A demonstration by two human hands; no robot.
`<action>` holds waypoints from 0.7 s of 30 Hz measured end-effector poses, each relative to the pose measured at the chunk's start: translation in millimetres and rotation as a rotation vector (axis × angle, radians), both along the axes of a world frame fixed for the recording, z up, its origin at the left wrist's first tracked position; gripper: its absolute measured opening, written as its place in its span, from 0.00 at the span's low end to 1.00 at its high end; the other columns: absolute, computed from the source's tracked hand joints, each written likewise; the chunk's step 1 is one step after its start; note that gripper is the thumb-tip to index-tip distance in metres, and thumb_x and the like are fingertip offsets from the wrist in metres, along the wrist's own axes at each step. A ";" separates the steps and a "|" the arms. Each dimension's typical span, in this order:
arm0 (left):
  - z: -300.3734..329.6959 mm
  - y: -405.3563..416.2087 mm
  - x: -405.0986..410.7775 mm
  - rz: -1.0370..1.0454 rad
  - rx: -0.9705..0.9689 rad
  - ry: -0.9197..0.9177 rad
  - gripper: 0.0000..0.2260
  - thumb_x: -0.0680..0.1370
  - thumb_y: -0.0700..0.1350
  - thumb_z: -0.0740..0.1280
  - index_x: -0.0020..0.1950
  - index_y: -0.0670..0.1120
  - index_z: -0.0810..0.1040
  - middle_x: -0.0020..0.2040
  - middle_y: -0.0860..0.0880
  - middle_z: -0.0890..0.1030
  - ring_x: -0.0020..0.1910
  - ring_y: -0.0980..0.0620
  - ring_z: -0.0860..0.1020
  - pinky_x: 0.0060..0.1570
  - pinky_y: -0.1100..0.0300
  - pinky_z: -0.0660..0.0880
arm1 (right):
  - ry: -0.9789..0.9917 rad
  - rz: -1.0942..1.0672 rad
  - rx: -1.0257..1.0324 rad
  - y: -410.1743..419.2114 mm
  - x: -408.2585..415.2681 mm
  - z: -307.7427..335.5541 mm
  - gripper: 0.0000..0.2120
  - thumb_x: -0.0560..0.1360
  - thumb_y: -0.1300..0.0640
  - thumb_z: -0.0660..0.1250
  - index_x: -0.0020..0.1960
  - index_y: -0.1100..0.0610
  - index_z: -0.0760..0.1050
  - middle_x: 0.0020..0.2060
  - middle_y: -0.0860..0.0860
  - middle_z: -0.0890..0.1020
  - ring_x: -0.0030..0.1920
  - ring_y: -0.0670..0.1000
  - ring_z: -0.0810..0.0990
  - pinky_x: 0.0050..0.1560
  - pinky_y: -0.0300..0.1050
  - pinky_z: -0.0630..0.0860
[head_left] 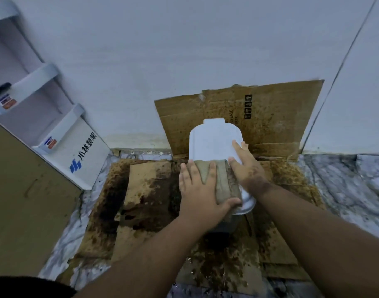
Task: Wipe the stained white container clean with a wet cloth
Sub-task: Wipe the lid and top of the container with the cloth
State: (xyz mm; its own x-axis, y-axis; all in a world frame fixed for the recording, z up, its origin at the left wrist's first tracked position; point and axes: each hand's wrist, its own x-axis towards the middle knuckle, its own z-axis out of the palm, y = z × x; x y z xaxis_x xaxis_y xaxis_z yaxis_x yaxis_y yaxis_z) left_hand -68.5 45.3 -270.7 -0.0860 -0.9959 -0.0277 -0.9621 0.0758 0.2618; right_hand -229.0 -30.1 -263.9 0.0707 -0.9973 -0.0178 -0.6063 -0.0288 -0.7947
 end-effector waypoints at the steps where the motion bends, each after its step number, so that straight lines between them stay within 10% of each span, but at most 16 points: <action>1: -1.1 2.9 -4.8 -0.012 -0.031 -0.057 0.51 0.66 0.81 0.38 0.83 0.55 0.39 0.81 0.36 0.34 0.79 0.33 0.31 0.77 0.39 0.33 | 0.002 0.000 0.004 -0.3 0.2 0.5 0.26 0.84 0.50 0.57 0.80 0.46 0.54 0.81 0.52 0.52 0.81 0.49 0.48 0.75 0.44 0.50; 11: -21.2 -20.4 43.4 -0.397 -0.389 -0.012 0.41 0.75 0.74 0.58 0.82 0.51 0.61 0.83 0.42 0.53 0.83 0.41 0.46 0.78 0.37 0.49 | -0.041 -0.018 0.012 -8.3 4.1 -5.6 0.26 0.84 0.51 0.58 0.80 0.47 0.56 0.81 0.52 0.52 0.81 0.50 0.49 0.78 0.46 0.48; 18: -44.6 3.8 -0.4 0.011 -0.482 0.335 0.36 0.70 0.73 0.66 0.72 0.54 0.77 0.78 0.42 0.68 0.79 0.38 0.61 0.76 0.38 0.60 | -0.062 0.002 0.007 -10.4 -0.5 -11.0 0.26 0.84 0.50 0.57 0.80 0.46 0.55 0.81 0.50 0.50 0.80 0.48 0.47 0.76 0.44 0.48; 21: -43.5 -9.1 23.9 -0.195 -0.453 0.403 0.33 0.72 0.68 0.69 0.74 0.53 0.75 0.80 0.45 0.66 0.81 0.39 0.57 0.76 0.34 0.58 | -0.057 0.002 0.005 -12.0 0.6 -11.0 0.26 0.84 0.50 0.57 0.80 0.47 0.55 0.81 0.50 0.50 0.80 0.47 0.46 0.74 0.41 0.47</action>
State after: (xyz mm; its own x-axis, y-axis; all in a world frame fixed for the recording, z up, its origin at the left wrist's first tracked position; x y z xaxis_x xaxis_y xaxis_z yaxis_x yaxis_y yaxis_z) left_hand -44.6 36.2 -314.3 -0.1833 -0.8663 0.4646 -0.7521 0.4279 0.5012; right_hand -228.4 -42.1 -274.9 0.0742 -0.9971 -0.0188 -0.5596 -0.0260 -0.8283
